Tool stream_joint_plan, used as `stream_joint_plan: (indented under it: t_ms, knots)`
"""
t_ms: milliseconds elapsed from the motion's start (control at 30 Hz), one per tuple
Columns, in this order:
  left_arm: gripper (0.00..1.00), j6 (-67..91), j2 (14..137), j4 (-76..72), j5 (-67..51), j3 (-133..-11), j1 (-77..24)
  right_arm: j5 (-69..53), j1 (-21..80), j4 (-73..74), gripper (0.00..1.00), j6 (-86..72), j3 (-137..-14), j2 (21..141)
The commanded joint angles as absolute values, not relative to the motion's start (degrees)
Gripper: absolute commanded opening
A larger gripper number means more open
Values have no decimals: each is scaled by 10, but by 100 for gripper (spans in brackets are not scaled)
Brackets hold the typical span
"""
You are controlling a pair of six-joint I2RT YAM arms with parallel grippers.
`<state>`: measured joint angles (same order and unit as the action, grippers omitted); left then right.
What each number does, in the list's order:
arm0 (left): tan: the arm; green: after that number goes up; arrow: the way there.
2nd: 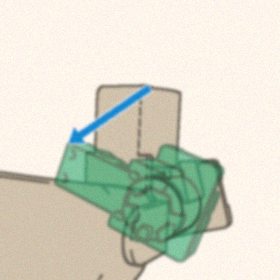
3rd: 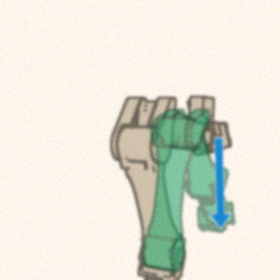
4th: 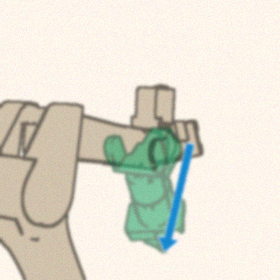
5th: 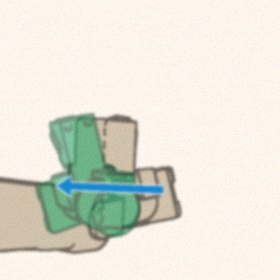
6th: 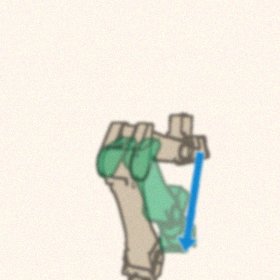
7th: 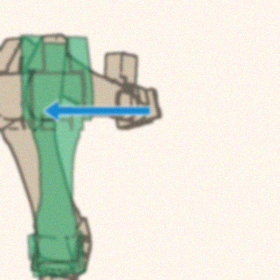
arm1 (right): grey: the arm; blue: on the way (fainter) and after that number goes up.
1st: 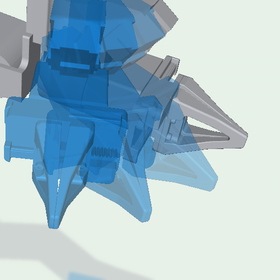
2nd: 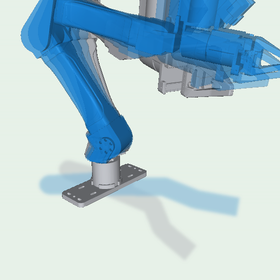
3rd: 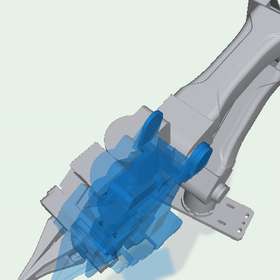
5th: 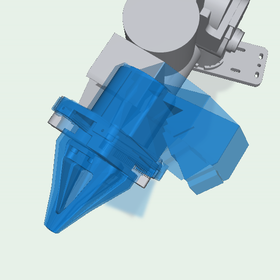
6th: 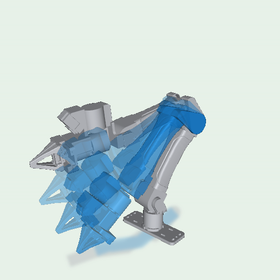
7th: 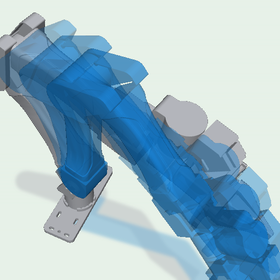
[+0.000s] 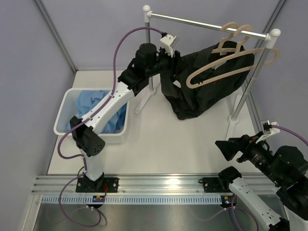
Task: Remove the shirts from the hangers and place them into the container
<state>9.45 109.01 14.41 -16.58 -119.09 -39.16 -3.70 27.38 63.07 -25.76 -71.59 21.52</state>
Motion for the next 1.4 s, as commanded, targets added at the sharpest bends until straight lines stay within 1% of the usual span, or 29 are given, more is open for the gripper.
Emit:
stream_joint_plan:
  t_ms: [0, 100, 267, 433, 467, 567, 667, 700, 733, 767, 800, 833, 900, 1067, 1233, 1333, 1367]
  knots:
    - [0, 91, 962, 17, -165, -1104, -390, -40, 274, 621, 83, -259, -707, 212]
    - [0, 101, 928, -15, -187, -1054, -391, -45, 275, 617, 83, -264, -702, 210]
    - [0, 98, 908, -1, -211, -1048, -391, -42, 274, 623, 83, -264, -713, 210]
    - [0, 105, 894, -9, -212, -1006, -391, -40, 274, 625, 83, -264, -713, 206]
    - [6, 104, 898, -3, -222, -1012, -390, -40, 274, 626, 83, -264, -713, 206]
    - [41, 110, 918, 13, -279, -1027, -391, -40, 274, 626, 83, -265, -712, 204]
    - [57, 102, 938, 27, -329, -1056, -390, -39, 274, 628, 83, -265, -711, 203]
    - [69, 99, 956, 55, -357, -1073, -390, -39, 273, 628, 83, -265, -711, 202]
    - [73, 91, 969, 78, -373, -1095, -390, -38, 274, 628, 83, -265, -710, 201]
    - [76, 73, 982, 128, -387, -1145, -391, -37, 274, 628, 83, -265, -709, 201]
    - [82, 65, 996, 152, -413, -1168, -390, -37, 273, 628, 83, -265, -708, 201]
    - [84, 54, 1017, 175, -417, -1187, -390, -38, 274, 627, 83, -265, -708, 201]
    - [87, 30, 1021, 206, -395, -1201, -391, -39, 274, 626, 83, -264, -704, 202]
    - [89, 4, 983, 195, -332, -1158, -388, -38, 274, 626, 83, -261, -704, 204]
    - [89, 4, 1002, 238, -303, -1202, -385, -40, 274, 622, 83, -260, -702, 207]
    - [87, 17, 1011, 242, -294, -1205, -385, -44, 274, 617, 83, -263, -694, 207]
    - [83, 30, 1012, 239, -281, -1205, -385, -43, 274, 615, 83, -264, -693, 206]
